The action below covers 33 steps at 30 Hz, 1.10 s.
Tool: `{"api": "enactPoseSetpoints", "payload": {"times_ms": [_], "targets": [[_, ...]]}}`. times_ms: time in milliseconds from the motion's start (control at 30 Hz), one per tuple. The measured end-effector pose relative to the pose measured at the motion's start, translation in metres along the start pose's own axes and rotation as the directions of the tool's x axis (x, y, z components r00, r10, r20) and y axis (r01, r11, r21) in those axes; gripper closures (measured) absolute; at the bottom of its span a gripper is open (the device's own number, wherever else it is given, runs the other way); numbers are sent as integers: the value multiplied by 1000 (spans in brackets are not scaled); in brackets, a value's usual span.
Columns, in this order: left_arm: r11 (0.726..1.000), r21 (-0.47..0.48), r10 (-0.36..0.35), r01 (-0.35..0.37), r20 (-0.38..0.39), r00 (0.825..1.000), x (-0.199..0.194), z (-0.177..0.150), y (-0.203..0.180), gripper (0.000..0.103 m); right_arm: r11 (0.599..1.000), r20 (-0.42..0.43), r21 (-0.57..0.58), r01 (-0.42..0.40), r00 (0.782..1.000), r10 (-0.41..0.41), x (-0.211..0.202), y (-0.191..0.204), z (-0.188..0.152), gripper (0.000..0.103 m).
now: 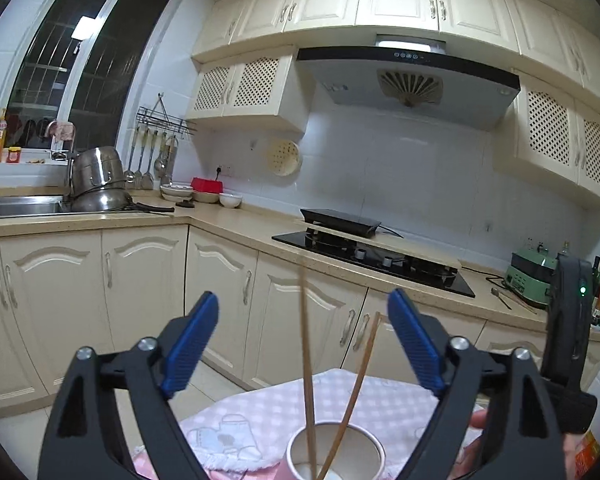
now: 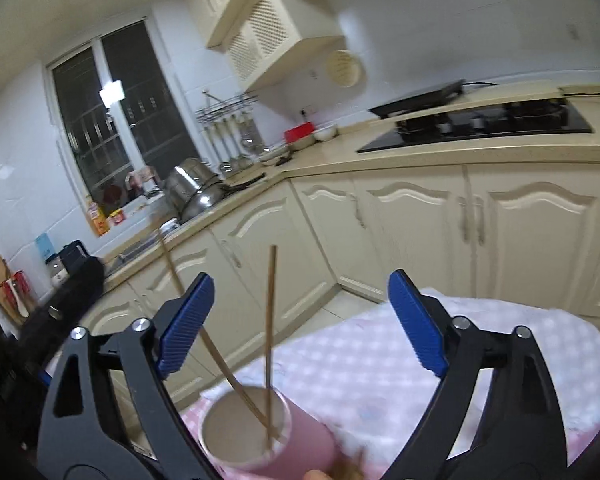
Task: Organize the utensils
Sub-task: 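Lift the chopsticks and drop them into the pink cup with both tools, then move both open tools back down to the utensil pile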
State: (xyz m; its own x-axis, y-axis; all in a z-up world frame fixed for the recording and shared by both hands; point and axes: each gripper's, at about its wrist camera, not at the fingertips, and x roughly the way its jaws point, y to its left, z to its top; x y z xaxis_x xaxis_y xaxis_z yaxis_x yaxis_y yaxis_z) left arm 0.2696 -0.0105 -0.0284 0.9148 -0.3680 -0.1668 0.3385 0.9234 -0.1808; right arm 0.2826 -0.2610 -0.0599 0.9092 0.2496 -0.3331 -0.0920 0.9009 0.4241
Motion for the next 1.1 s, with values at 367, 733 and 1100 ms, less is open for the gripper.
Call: {"api": "enactPoseSetpoints", "payload": {"times_ms": [367, 733, 1100], "targets": [[999, 51, 13, -7, -109, 994, -42, -10, -3, 8, 991, -89, -11, 135, 987, -136, -70, -13, -28, 6], [986, 97, 151, -133, -216, 965, -77, -55, -22, 8, 997, -280, -50, 53, 958, -64, -87, -27, -69, 6], [978, 184, 173, -103, -421, 890, -59, -115, -27, 8, 992, -380, -60, 113, 916, -127, -91, -44, -104, 6]]}}
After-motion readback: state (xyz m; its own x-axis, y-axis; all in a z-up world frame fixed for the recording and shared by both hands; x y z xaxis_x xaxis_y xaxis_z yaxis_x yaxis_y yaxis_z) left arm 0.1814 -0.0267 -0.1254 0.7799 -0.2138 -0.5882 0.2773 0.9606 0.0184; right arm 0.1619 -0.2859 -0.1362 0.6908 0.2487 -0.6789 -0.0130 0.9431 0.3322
